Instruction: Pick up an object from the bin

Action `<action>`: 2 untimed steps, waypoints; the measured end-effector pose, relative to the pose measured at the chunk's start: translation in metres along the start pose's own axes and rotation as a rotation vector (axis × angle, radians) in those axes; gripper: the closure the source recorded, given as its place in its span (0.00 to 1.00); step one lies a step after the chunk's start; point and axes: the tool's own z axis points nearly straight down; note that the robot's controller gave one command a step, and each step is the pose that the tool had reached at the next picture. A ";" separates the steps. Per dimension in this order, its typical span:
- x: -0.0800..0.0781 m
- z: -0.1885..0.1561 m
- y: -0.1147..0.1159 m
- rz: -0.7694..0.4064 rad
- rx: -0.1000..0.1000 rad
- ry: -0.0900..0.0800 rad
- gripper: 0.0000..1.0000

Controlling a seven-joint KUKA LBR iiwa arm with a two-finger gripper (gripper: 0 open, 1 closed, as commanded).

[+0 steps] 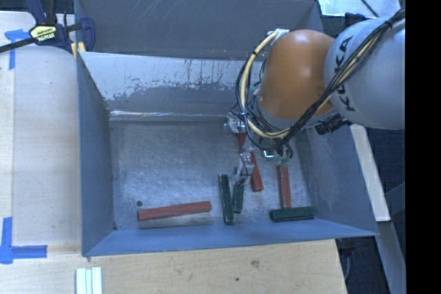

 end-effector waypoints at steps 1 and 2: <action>0.055 0.071 -0.011 -0.223 0.000 -0.003 0.00; 0.049 0.052 -0.070 -0.034 0.002 -0.011 0.00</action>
Offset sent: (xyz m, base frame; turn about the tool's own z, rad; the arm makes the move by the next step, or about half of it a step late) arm -0.0548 -0.0109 -0.0700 -0.2231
